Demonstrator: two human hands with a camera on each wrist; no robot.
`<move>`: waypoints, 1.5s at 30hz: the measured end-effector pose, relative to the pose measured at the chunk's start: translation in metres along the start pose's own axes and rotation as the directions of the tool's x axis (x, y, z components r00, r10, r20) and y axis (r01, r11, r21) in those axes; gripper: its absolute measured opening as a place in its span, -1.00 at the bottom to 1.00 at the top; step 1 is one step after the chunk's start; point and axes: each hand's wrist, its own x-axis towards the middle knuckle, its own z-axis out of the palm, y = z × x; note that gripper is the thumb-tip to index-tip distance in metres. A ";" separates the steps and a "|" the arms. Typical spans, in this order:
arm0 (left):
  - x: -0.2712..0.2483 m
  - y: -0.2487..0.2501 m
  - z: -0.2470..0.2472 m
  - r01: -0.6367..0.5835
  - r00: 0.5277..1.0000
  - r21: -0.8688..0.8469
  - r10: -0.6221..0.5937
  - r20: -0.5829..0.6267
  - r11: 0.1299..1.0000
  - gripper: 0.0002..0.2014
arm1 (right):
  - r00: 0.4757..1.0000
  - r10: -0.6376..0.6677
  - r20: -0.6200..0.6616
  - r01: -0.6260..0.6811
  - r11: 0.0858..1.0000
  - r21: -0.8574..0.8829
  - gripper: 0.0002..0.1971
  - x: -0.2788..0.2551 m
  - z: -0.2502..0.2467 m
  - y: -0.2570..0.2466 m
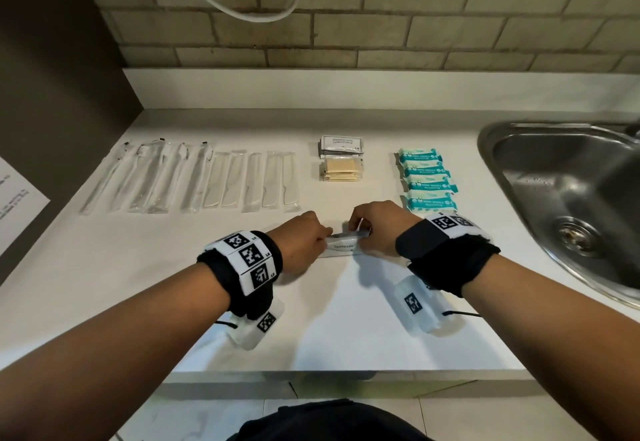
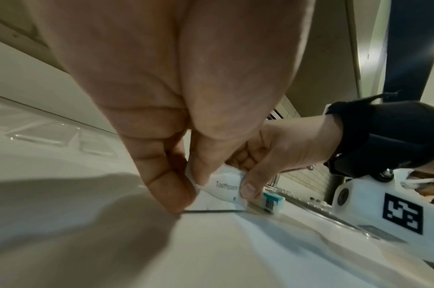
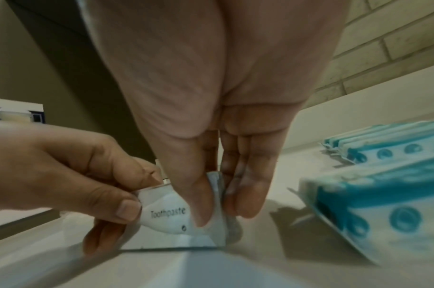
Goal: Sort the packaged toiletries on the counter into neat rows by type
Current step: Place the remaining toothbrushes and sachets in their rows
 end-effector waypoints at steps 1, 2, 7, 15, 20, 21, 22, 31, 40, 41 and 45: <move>0.002 0.001 -0.005 -0.003 1.000 -0.021 0.002 -0.016 1.000 -0.67 | 1.000 0.017 0.006 -0.017 1.000 0.017 -0.72 0.002 -0.004 0.002; 0.004 0.002 -0.010 -0.001 0.999 -0.043 0.000 -0.032 0.999 -0.66 | 0.999 0.037 0.017 -0.037 0.999 0.026 -0.71 0.005 -0.009 0.003; 0.030 0.004 -0.034 0.057 0.991 -0.284 -0.090 -0.104 0.957 -0.80 | 0.989 0.115 0.090 -0.125 0.986 0.110 -0.79 0.032 -0.039 0.013; 0.082 -0.008 -0.048 0.186 0.980 -0.285 -0.198 -0.011 0.940 -0.82 | 0.959 0.229 0.165 -0.272 0.907 0.321 -0.89 0.071 -0.049 0.027; 0.104 -0.010 -0.051 0.145 0.989 -0.026 -0.145 -0.023 0.989 -0.83 | 0.939 0.263 0.223 -0.317 0.911 0.265 -0.87 0.096 -0.049 0.033; 0.107 -0.011 -0.051 0.142 0.990 -0.002 -0.142 -0.018 0.990 -0.82 | 0.937 0.263 0.229 -0.316 0.918 0.240 -0.91 0.100 -0.049 0.034; 0.109 -0.012 -0.051 0.140 0.990 0.012 -0.140 -0.021 0.990 -0.80 | 0.938 0.263 0.225 -0.310 0.928 0.208 -0.91 0.102 -0.048 0.033; 0.109 -0.011 -0.051 0.104 0.994 0.069 -0.105 0.014 0.992 -0.85 | 0.967 0.157 0.202 -0.167 0.985 0.034 -0.71 0.102 -0.046 0.031; 0.107 -0.005 -0.049 0.102 0.994 0.132 -0.106 0.023 0.986 -0.50 | 0.989 0.083 0.123 -0.053 0.972 -0.227 -0.59 0.103 -0.032 0.021; 0.108 -0.004 -0.049 0.103 0.994 0.126 -0.106 0.013 0.987 -0.47 | 0.990 0.080 0.115 -0.052 0.973 -0.226 -0.61 0.104 -0.030 0.022; 0.107 -0.005 -0.047 0.104 0.995 0.107 -0.103 -0.015 0.989 -0.47 | 0.991 0.079 0.106 -0.054 0.972 -0.228 -0.64 0.104 -0.026 0.024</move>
